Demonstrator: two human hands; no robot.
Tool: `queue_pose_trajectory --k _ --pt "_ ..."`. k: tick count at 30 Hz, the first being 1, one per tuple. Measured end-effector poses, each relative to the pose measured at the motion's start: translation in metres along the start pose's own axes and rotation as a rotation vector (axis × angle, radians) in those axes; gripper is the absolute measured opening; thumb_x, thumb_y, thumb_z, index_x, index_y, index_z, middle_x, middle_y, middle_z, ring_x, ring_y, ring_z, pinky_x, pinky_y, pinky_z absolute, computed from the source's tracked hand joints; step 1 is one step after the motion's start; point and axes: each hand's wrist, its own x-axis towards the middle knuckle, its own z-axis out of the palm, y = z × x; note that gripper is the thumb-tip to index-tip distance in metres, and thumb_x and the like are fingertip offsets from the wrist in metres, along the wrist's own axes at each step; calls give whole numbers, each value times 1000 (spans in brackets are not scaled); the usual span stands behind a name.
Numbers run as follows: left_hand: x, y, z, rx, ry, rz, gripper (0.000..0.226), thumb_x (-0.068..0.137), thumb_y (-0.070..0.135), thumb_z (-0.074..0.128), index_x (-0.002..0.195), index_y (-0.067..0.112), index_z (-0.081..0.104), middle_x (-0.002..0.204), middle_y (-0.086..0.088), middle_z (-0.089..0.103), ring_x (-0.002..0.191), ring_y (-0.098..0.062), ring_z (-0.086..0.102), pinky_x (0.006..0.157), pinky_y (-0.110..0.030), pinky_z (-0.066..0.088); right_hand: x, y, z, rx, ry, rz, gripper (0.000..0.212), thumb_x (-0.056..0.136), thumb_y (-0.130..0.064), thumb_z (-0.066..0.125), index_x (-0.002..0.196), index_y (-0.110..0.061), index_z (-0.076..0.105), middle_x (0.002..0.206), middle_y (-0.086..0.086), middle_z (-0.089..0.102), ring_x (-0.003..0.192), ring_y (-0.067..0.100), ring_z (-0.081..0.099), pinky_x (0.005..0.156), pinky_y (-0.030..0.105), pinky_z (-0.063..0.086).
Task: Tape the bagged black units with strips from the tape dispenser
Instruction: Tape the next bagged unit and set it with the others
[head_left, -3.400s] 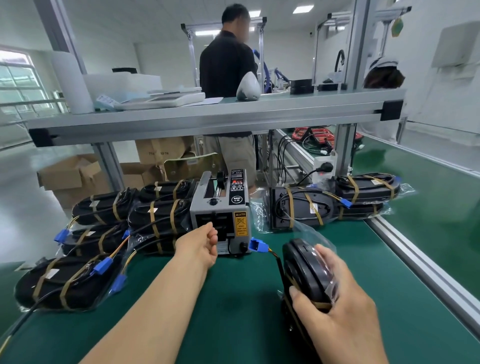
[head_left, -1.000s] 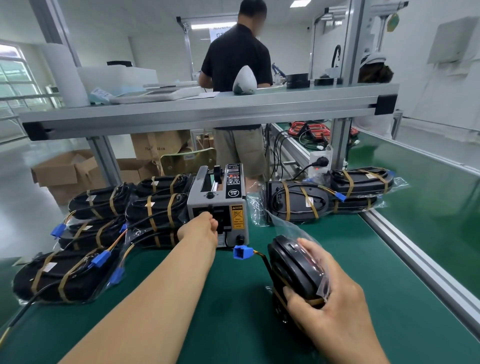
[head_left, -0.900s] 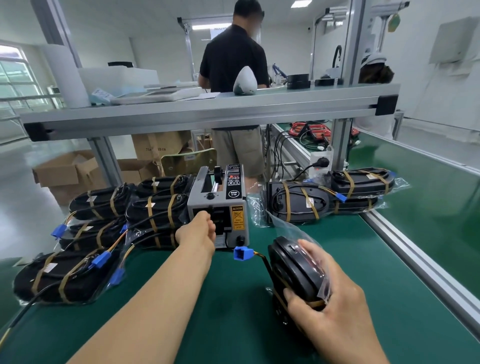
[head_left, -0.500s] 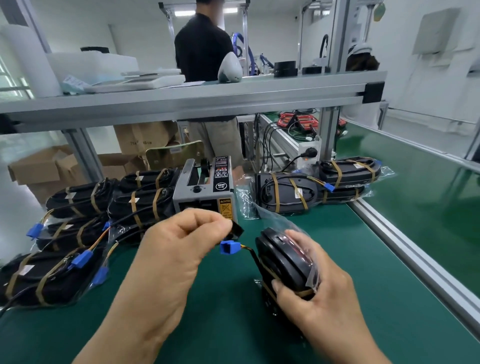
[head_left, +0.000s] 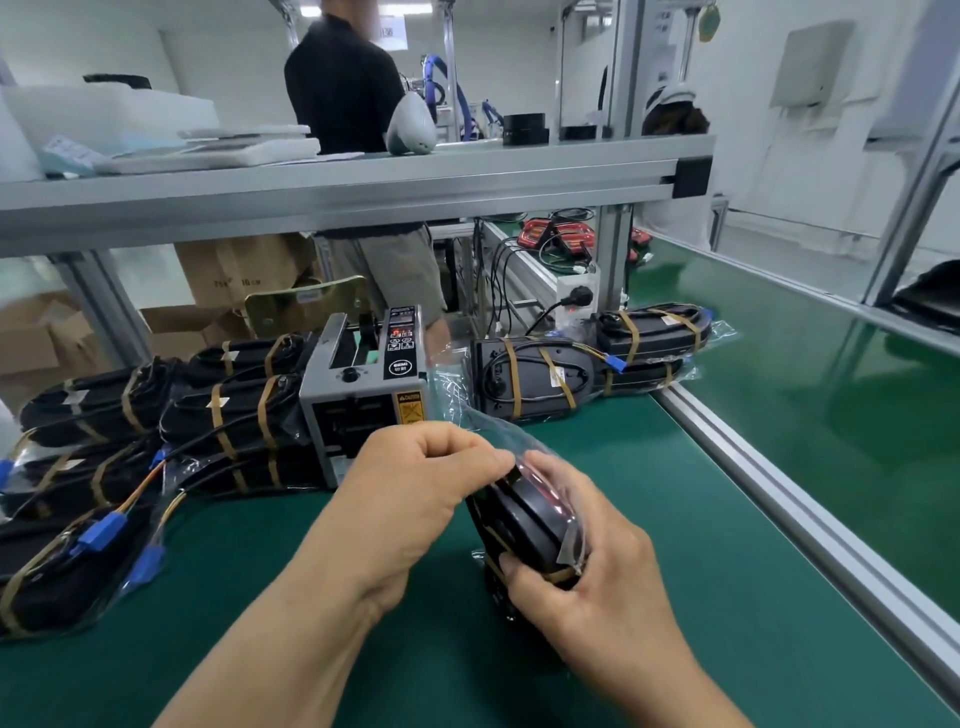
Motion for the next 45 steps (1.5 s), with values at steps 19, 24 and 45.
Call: queue_pose_trajectory --k 19,24,45 --pt "0 -5 3 4 31 8 15 70 18 79 58 22 71 56 11 61 48 5 49 64 -25 35 -2 2 4 -21 17 -29 68 66 -24 74 131 -34 56 116 -27 64 105 -6 62 87 6 44" --pt "1 -10 1 23 46 18 13 72 17 81 62 19 73 59 10 64 54 4 53 67 -27 37 -2 2 5 -24 12 -35 69 67 -24 75 132 -35 56 116 -30 63 105 -5 63 87 6 45" --pt "-1 -31 14 -124 197 0 18 72 18 73 87 18 64 76 8 60 59 6 51 54 -6 41 -1 0 10 -5 17 -98 73 66 -21 73 131 -45 50 119 -28 63 108 -5 62 89 6 43"
